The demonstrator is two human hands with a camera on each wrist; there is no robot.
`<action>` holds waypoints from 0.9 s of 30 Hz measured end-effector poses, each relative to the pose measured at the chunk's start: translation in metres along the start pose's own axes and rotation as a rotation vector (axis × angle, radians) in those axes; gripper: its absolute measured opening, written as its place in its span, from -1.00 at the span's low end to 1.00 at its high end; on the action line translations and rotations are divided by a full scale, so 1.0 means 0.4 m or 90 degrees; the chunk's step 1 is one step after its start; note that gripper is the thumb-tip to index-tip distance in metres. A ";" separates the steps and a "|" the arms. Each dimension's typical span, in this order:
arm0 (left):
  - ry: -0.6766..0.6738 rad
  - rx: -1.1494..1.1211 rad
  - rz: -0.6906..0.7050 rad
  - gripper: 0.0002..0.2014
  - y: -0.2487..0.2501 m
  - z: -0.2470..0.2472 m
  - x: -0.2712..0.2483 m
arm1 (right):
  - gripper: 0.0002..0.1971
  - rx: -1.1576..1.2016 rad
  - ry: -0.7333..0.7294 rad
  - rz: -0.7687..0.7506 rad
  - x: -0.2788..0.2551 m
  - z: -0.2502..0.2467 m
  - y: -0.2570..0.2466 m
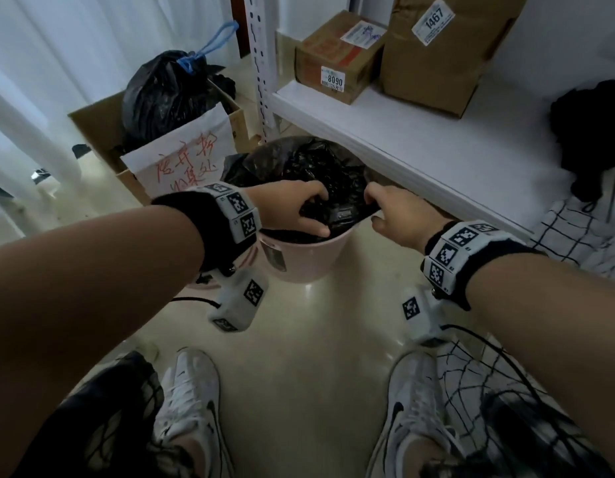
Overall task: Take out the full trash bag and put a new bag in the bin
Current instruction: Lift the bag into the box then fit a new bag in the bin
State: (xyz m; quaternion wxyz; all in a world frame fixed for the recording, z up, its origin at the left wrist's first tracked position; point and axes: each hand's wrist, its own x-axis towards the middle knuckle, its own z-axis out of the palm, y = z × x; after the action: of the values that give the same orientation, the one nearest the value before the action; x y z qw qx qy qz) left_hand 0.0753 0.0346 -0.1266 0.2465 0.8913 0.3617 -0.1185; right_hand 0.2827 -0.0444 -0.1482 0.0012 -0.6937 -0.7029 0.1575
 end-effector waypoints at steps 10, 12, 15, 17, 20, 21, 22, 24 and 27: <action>0.015 0.156 0.087 -0.60 0.051 0.016 -0.007 | -0.83 -0.120 0.058 -0.125 -0.027 -0.024 -0.050; 0.003 0.175 0.080 -0.63 0.059 0.020 -0.011 | -0.82 -0.146 0.044 -0.115 -0.036 -0.028 -0.058; -0.020 0.257 0.063 -0.78 0.073 0.023 -0.020 | -0.76 -0.179 0.004 -0.103 -0.040 -0.023 -0.059; -0.009 0.317 0.082 -0.84 0.082 0.026 -0.025 | -0.72 -0.198 -0.013 -0.107 -0.041 -0.014 -0.053; 0.011 0.375 0.117 -0.81 0.091 0.040 -0.027 | -0.68 -0.218 -0.085 -0.102 -0.043 0.006 -0.041; 0.009 0.368 0.120 -0.77 0.089 0.045 -0.026 | -0.63 -0.202 -0.136 -0.092 -0.044 0.014 -0.037; 0.005 0.343 0.119 -0.75 0.087 0.047 -0.026 | -0.54 -0.177 -0.200 -0.080 -0.050 0.019 -0.036; 0.017 0.270 0.113 -0.75 0.074 0.048 -0.028 | -0.38 -0.149 -0.301 -0.055 -0.060 0.023 -0.037; 0.053 0.195 0.096 -0.57 0.048 0.043 -0.036 | -0.73 -0.124 -0.152 -0.023 -0.057 0.003 -0.052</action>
State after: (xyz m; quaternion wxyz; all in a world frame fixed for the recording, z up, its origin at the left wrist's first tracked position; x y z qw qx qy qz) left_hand 0.0780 0.0051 -0.1289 0.1011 0.9472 0.2812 -0.1165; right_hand 0.2630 -0.0665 -0.1397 -0.1471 -0.6541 -0.7223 0.1697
